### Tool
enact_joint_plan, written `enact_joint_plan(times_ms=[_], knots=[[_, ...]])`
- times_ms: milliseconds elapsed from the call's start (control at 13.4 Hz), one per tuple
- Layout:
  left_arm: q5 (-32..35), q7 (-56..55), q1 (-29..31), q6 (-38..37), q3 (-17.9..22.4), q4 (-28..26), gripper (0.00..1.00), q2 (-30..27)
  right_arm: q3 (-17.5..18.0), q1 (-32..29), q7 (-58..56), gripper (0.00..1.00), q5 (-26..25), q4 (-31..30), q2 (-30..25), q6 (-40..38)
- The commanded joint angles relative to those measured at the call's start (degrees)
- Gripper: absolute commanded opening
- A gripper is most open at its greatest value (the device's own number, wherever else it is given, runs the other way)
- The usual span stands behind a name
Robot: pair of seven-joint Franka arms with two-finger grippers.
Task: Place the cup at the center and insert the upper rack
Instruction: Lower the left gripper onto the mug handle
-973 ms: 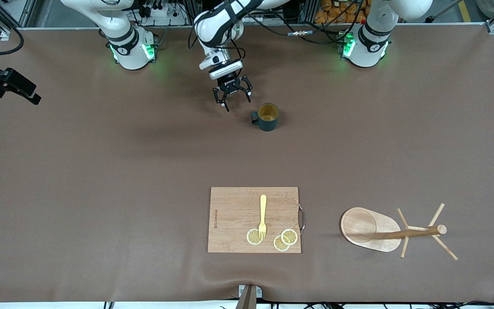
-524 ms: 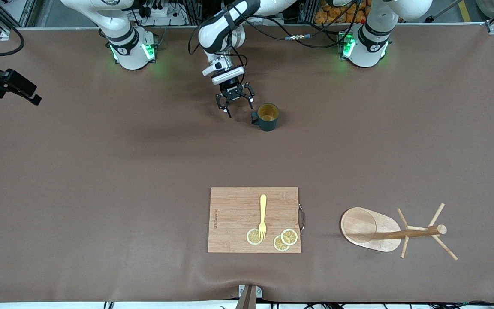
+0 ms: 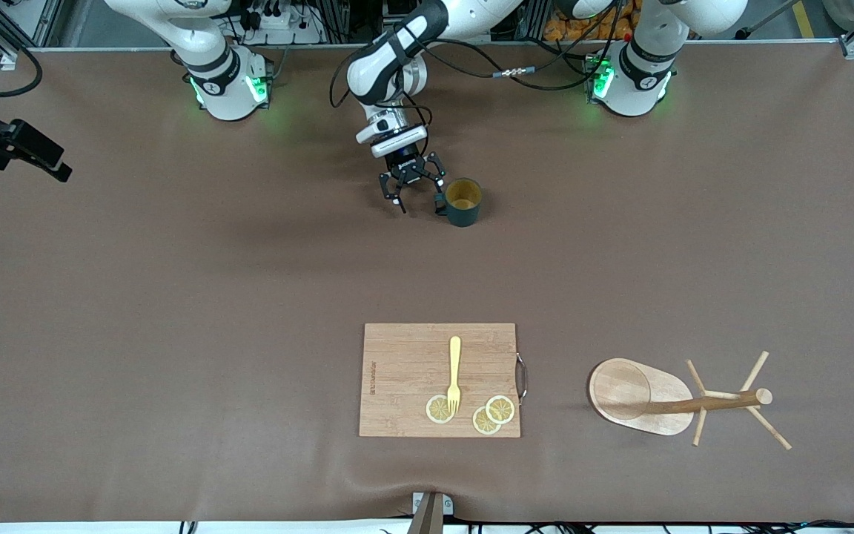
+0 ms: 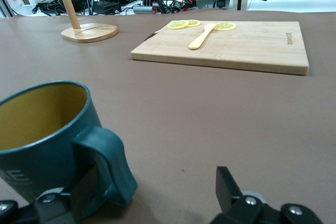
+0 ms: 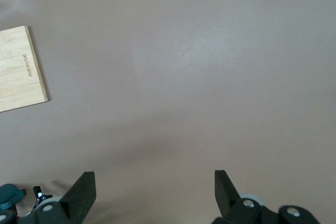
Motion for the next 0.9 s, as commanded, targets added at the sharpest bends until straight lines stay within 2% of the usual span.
enact_joint_plan(times_ms=[0,748,823], knots=[[3.6,-1.6,-0.6,-1.0,0.6,1.1,1.00,2.2,1.0,-1.4,-0.8,1.00,-0.6,0.1,-0.1,-0.1],[5.5,-1.7,-0.3,-1.0,0.8,1.3,1.00,3.0,1.0,-1.4,-0.8,1.00,-0.6,0.0,-0.1,0.0],[5.5,-1.7,-0.2,-1.0,0.7,1.4,0.78,3.0,1.0,-1.4,-0.8,1.00,-0.6,0.0,-0.1,0.0]])
